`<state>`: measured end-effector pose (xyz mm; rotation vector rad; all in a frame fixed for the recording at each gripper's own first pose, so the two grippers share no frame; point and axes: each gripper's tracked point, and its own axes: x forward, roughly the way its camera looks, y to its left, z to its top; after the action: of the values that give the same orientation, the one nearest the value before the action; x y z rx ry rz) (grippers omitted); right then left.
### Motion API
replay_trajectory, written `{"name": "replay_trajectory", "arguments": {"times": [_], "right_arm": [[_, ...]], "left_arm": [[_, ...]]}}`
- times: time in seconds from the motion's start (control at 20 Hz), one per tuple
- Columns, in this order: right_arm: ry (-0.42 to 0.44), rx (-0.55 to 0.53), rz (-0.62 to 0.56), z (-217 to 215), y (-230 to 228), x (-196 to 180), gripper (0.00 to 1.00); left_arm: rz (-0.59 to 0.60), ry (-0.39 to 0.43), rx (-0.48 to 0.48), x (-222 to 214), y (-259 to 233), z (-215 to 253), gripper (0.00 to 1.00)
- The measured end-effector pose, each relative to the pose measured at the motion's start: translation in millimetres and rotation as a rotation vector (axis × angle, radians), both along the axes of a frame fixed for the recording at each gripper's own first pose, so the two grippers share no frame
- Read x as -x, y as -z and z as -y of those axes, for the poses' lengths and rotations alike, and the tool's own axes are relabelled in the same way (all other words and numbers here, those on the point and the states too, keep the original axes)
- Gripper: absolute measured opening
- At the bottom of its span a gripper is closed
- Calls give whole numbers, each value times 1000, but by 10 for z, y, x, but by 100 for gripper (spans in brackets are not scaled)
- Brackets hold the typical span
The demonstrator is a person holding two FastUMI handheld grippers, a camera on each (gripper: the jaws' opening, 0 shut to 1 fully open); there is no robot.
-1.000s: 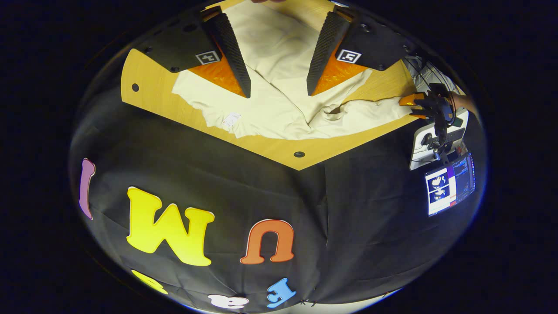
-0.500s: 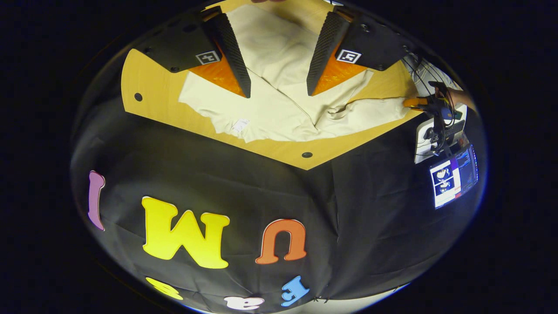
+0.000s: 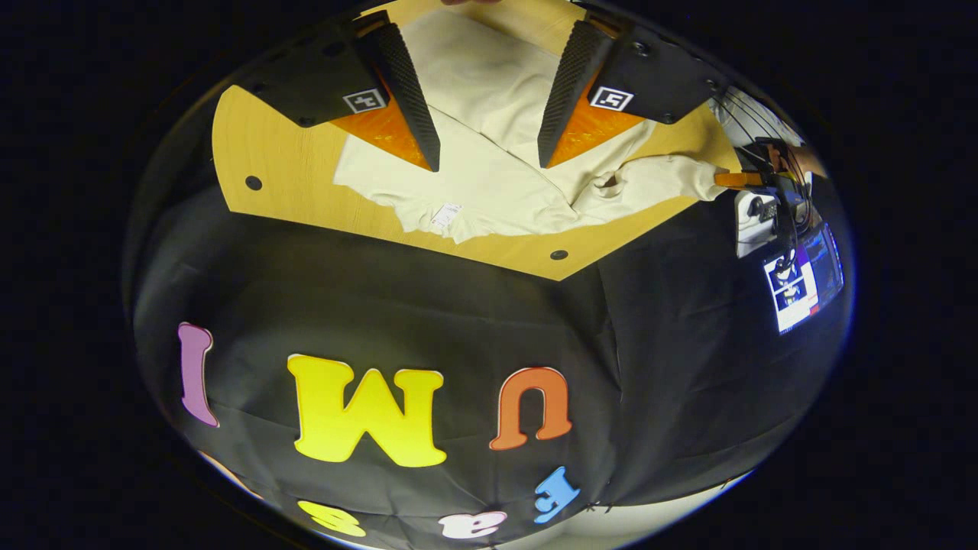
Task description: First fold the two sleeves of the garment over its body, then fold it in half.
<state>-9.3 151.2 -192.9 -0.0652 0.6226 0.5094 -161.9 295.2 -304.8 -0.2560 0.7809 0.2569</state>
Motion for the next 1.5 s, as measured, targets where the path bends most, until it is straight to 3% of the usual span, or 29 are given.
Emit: {"name": "replay_trajectory", "arguments": {"times": [0.3,0.4,0.8,1.2,1.5], "right_arm": [[85,-84,55,62,-394,-99,81],[114,-103,73,293,-532,-207,80],[272,-127,121,1200,-781,-173,83],[462,-117,174,2091,-942,86,86],[609,-79,179,2741,-985,414,86]], "left_arm": [[136,87,-5,-702,-673,345,5],[185,117,-45,-961,-915,417,4],[340,279,4,-1927,-1691,1145,3],[410,606,65,-2711,-2003,2658,3],[329,873,121,-2823,-1518,3877,3]]}}
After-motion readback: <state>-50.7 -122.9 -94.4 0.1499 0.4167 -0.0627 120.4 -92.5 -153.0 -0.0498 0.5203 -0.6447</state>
